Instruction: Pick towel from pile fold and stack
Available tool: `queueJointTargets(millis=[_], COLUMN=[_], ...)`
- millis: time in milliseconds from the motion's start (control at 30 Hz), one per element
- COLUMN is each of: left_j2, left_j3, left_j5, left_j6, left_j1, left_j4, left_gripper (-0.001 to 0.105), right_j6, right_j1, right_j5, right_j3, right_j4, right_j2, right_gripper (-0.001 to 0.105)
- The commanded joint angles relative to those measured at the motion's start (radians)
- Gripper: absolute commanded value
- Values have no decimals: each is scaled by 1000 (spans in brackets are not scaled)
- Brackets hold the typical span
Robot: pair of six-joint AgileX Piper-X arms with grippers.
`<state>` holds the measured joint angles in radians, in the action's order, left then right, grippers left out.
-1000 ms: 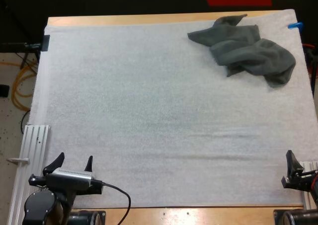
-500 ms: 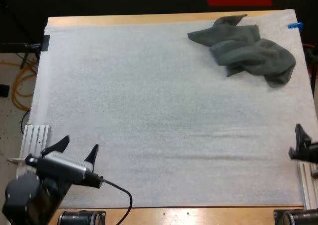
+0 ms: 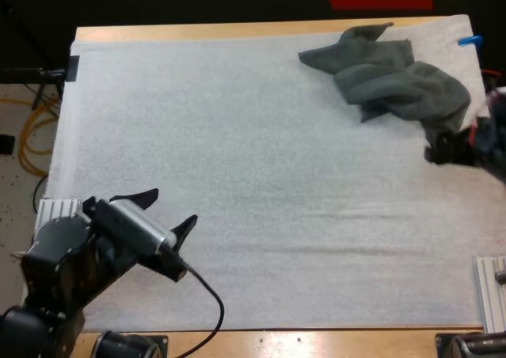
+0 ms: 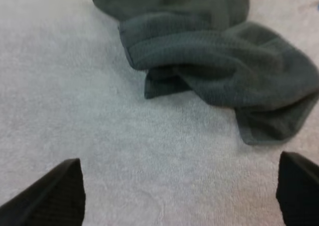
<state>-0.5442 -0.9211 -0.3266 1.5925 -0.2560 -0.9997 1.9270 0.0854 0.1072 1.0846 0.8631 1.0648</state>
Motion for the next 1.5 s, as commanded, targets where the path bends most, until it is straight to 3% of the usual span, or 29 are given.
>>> queueJointTargets(millis=[0, 433, 633, 733, 833, 1033, 1267, 1467], left_j2=[-17, -91, -97, -97, -97, -97, -97, -97], left_j3=[-7, -7, -7, -7, -7, -7, -7, -7], left_j5=[-7, -82, -95, -111, -140, -163, -163, -163], left_j6=[-2, 3, 10, 50, 77, 95, 131, 131], left_j1=[-12, -17, -17, -17, -17, -17, -17, -17], left_j4=[25, 95, 93, 93, 93, 93, 93, 93], left_gripper=[64, 64, 64, 64, 64, 64, 64, 64], right_j6=[13, -27, -122, -179, -204, -204, -168, -76], right_j1=[-5, -5, -5, -5, -5, -5, -5, -1], right_j5=[10, -136, -187, -203, -203, -208, -204, -193], right_j3=[35, 256, 360, 396, 407, 406, 477, 506], right_j4=[-23, -108, -121, -121, -121, -108, -16, -15], right_j2=[50, 568, 779, 855, 904, 933, 895, 713], right_gripper=[76, 76, 73, 65, 48, 1, 0, 0])
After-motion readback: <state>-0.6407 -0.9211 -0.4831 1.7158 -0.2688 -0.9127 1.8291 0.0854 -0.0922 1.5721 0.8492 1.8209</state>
